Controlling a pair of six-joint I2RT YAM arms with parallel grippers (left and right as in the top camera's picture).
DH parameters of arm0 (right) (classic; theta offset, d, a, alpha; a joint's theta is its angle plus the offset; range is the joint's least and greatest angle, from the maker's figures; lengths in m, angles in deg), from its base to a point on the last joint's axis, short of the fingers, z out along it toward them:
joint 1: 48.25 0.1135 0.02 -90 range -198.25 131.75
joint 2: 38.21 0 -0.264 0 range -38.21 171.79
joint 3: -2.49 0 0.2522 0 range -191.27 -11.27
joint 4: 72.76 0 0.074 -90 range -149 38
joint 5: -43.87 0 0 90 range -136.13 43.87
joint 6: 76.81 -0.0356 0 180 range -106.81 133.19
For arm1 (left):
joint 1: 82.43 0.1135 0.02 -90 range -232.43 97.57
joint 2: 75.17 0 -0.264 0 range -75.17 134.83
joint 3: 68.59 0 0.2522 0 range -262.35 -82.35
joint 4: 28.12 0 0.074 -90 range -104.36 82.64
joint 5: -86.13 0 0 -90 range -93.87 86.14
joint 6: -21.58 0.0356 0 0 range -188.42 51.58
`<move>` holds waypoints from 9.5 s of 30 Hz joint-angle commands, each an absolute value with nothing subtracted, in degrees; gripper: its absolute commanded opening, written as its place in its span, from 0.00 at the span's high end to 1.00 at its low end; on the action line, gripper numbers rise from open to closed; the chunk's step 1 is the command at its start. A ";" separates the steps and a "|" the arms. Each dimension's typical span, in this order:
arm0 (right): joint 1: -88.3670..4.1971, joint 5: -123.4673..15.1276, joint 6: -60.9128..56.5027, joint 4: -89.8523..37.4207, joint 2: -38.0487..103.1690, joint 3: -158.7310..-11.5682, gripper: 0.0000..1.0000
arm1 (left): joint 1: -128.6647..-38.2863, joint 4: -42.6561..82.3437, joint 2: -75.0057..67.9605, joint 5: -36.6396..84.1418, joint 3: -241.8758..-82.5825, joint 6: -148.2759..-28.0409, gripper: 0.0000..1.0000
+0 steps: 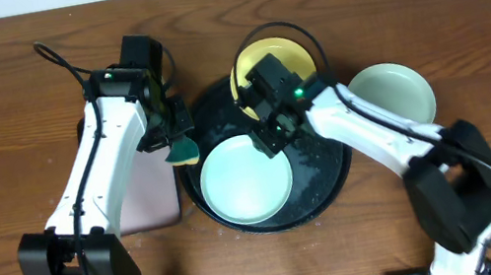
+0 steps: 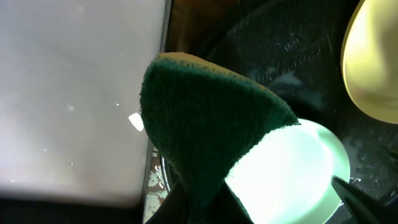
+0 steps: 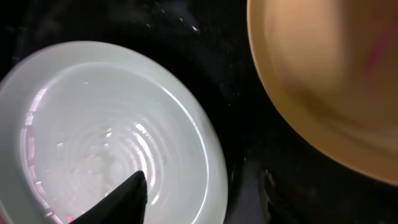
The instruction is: Clean dirty plates on tray and stack at the side
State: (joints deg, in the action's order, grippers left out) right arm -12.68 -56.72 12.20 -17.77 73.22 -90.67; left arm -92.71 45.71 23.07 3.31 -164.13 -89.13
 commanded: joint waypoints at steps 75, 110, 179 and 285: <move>-7.80 -40.17 -28.52 -23.69 74.41 -82.65 0.99 | -105.04 23.59 22.91 -5.84 -143.67 -103.38 0.93; -7.80 -40.17 -28.28 -23.69 74.41 -82.65 0.99 | -111.46 1.74 22.87 -6.76 -137.01 -92.89 0.93; -9.53 -31.56 -4.74 -10.58 48.75 -84.61 0.99 | -89.72 43.85 14.21 10.00 -161.33 -86.01 0.93; -44.70 -61.00 11.04 -11.19 64.85 -98.43 0.44 | -89.74 43.85 14.32 9.39 -160.04 -86.03 0.93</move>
State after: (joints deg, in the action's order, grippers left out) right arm -47.58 -59.89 7.35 -10.53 62.43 -94.95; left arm -89.80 43.77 15.04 9.50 -160.04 -86.55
